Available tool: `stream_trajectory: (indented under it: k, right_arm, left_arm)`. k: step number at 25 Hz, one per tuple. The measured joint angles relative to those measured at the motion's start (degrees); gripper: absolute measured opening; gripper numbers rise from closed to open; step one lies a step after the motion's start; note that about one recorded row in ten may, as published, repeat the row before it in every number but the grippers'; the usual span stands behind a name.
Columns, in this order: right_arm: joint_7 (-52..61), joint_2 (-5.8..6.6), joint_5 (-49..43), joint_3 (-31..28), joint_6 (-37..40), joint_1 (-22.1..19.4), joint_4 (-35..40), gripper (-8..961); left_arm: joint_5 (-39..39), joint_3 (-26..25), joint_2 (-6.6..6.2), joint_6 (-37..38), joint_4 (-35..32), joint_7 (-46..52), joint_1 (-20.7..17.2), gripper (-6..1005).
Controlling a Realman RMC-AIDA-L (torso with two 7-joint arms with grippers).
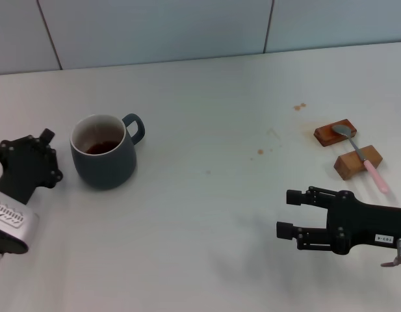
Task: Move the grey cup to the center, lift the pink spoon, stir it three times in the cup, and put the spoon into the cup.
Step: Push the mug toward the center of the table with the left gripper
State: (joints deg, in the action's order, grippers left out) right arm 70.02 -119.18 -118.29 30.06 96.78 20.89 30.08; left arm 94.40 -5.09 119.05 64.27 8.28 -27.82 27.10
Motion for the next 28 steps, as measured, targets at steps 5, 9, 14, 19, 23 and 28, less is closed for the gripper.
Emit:
stream_trajectory:
  k: [5,9,14,19,23,28]
  right_arm:
    - [0.1,0.00,0.0,0.0,0.1,0.2,-0.1,828]
    - [0.1,0.00,0.0,0.0,0.3,0.2,-0.2,826]
    - [0.3,0.00,0.0,0.0,0.6,0.4,-0.4,824]
    - [0.3,0.00,0.0,0.0,0.6,0.8,-1.1,821]
    - [0.3,0.00,0.0,0.0,0.6,0.9,-1.2,819]
    - [0.3,0.00,0.4,-0.1,0.6,1.0,-1.9,817]
  left_arm:
    - [3.8,0.3,0.03,-2.3,1.5,-3.0,1.5,72]
    - [9.2,0.3,0.04,-2.3,2.2,-3.2,1.6,30]
    - [14.6,-0.1,0.03,-1.6,5.2,-5.3,2.1,-2]
    - [16.7,0.1,0.05,-2.3,7.9,-6.9,3.2,-2]
    - [19.8,-0.1,0.11,-2.7,9.7,-6.8,4.0,-1]
    - [22.3,-0.5,0.13,-5.2,12.4,-6.1,5.1,-1]
